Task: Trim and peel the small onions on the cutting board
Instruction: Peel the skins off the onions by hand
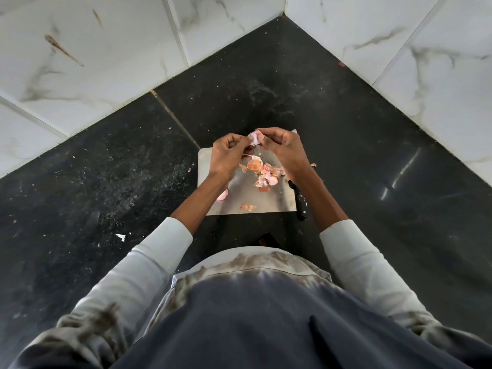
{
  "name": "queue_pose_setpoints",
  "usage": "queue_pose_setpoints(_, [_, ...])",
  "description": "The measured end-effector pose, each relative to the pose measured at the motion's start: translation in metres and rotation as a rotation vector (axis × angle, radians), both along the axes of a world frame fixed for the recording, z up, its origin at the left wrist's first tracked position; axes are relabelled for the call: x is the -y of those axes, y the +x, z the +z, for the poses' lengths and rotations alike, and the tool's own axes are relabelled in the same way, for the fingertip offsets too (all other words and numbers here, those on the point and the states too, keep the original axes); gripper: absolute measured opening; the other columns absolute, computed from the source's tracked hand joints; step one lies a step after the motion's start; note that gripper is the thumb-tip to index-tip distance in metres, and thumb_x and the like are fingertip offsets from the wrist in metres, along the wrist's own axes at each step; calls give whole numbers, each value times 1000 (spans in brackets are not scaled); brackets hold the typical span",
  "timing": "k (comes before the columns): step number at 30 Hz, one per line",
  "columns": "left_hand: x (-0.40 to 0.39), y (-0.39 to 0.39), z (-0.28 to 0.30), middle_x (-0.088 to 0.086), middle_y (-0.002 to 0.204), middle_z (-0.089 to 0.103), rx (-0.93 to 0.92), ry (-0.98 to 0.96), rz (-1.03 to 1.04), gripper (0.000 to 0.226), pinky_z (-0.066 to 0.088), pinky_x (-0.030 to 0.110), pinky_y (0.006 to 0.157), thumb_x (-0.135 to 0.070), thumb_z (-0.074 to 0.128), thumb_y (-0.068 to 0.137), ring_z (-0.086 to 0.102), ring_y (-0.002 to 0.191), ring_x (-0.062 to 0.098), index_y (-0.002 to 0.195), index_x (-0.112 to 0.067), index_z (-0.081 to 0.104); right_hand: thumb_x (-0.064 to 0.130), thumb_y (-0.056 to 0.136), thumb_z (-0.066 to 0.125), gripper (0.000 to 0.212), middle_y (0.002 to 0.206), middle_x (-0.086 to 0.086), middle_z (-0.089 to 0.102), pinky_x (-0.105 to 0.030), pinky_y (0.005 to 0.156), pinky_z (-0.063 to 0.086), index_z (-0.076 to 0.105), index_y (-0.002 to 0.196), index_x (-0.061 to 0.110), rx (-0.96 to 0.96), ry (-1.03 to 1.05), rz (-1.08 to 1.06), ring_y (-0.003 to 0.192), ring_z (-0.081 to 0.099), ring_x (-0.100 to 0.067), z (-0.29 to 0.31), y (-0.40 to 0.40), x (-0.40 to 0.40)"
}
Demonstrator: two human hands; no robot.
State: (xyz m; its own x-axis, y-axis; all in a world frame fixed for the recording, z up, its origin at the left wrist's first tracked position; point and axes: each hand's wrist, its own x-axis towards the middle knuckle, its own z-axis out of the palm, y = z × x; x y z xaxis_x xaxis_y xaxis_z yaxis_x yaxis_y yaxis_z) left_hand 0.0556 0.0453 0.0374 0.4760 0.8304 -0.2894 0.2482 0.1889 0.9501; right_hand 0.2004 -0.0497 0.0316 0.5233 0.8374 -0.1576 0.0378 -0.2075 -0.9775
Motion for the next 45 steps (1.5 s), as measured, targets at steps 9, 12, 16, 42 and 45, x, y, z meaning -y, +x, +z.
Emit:
queue_pose_setpoints(9, [1, -1, 1, 12, 99, 82, 91, -10, -24, 21, 67, 31, 83, -16, 79, 95, 82, 88, 24, 112, -3, 81, 16, 104, 68, 30, 120, -7, 78, -30, 97, 62, 70, 131, 4, -63, 3, -110, 110, 77, -18, -6, -4, 2])
queue_pose_setpoints(12, [1, 2, 1, 10, 95, 82, 43, 9, 26, 15, 66, 25, 75, -14, 79, 95, 81, 81, 20, 106, -5, 81, 17, 106, 65, 29, 121, -10, 76, -36, 99, 63, 67, 131, 3, -97, -29, -118, 109, 77, -22, -6, -4, -2])
queue_pose_setpoints(16, [1, 4, -3, 8, 92, 82, 4, 26, 72, 15, 66, 26, 74, -19, 80, 94, 81, 80, 21, 104, -8, 82, 30, 102, 73, 33, 120, -4, 77, -38, 99, 63, 69, 128, 11, -41, -61, -104, 108, 76, -19, -4, -11, -5])
queue_pose_setpoints(42, [-6, 3, -21, 7, 102, 79, -24, -38, 43, 13, 66, 39, 91, -21, 69, 103, 79, 95, 23, 104, -12, 78, 38, 105, 65, 34, 118, -6, 76, -40, 103, 61, 68, 126, 11, -182, -131, -98, 106, 76, -22, -17, -11, 0])
queue_pose_setpoints(45, [-4, 3, -22, 6, 102, 80, -38, -7, 40, 13, 67, 35, 87, -22, 71, 102, 80, 91, 20, 107, -12, 78, 45, 96, 77, 37, 117, 3, 75, -37, 99, 63, 70, 123, 21, -3, -191, -88, 105, 75, -19, -18, -12, -2])
